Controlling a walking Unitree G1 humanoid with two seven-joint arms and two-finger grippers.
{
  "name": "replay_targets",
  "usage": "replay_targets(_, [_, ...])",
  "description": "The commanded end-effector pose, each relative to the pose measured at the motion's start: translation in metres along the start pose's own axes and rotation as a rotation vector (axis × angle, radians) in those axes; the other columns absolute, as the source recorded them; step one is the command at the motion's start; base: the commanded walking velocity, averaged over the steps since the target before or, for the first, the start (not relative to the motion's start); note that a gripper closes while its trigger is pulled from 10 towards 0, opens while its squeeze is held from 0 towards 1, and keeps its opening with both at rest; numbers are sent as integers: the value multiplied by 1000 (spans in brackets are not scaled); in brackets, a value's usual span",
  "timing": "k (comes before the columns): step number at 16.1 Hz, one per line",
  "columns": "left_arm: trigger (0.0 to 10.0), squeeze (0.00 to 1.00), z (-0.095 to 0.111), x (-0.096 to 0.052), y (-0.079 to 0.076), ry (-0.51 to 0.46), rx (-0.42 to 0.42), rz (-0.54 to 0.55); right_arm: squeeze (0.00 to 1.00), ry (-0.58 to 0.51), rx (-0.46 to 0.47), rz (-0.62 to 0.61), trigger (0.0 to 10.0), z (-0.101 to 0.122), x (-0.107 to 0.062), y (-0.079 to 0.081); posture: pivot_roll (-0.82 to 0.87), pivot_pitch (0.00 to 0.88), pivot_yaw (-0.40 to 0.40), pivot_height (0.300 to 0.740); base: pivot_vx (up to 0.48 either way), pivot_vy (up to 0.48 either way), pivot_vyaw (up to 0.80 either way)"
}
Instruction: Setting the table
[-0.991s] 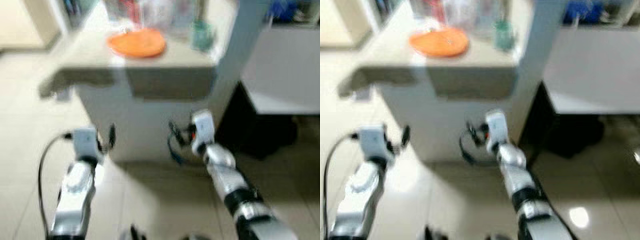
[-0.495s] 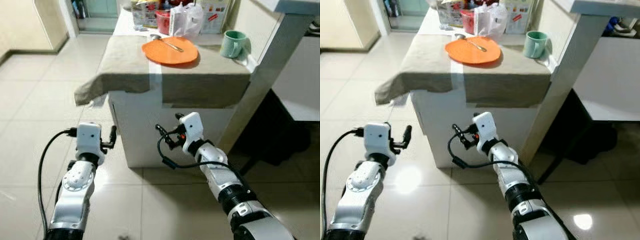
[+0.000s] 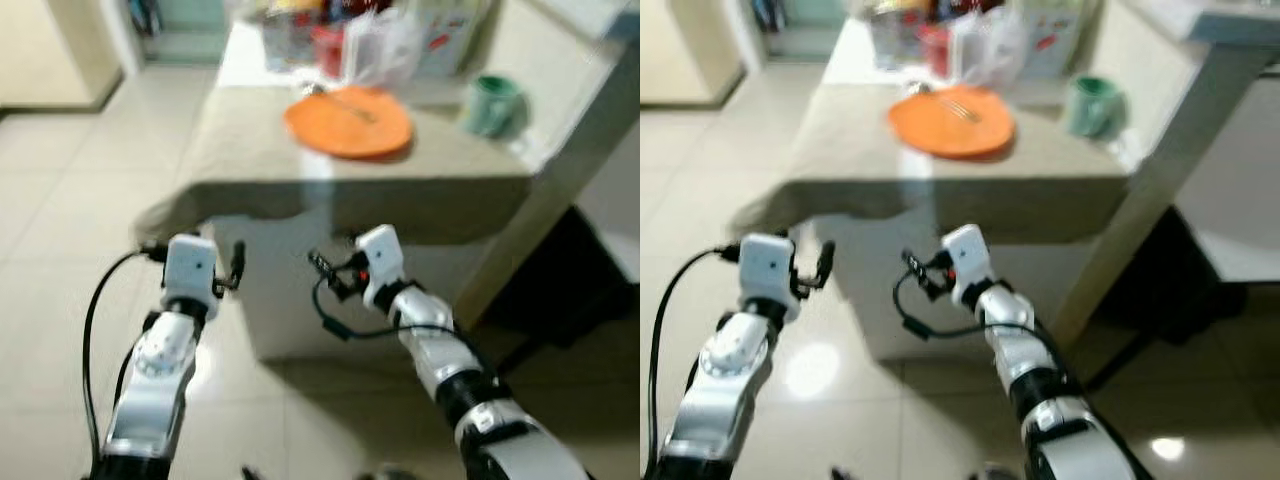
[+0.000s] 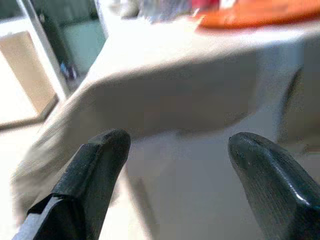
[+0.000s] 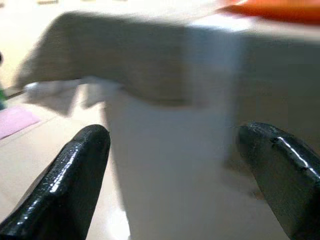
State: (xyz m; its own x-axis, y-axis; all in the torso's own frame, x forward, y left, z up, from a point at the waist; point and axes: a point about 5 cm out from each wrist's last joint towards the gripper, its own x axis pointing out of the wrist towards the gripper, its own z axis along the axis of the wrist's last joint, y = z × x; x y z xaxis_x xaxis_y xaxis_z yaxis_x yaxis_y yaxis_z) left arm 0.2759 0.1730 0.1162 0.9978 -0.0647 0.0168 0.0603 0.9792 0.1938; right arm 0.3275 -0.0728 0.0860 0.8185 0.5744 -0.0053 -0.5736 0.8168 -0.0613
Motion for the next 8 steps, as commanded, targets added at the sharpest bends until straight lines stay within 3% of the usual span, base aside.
replay_targets(1, [10000, 0, 7, -4, -1, -36, -17, 28, 0, -66, -26, -83, 10000, 10, -4, -13, 7, 41, -5, 740, 0, 0, 0])
replay_targets(5, [10000, 0, 17, -17, 6, -68, -54, 76, 0, -154, -96, -231, 10000, 20, -22, -25, 8, 39, 4, 740, 0, 0, 0])
replay_targets(8, [10000, 0, 14, -16, 16, -52, -157, 144, 0, -107, 18, -438, 10000, 8, -30, -42, 6, 26, 12, 740, 0, 0, 0])
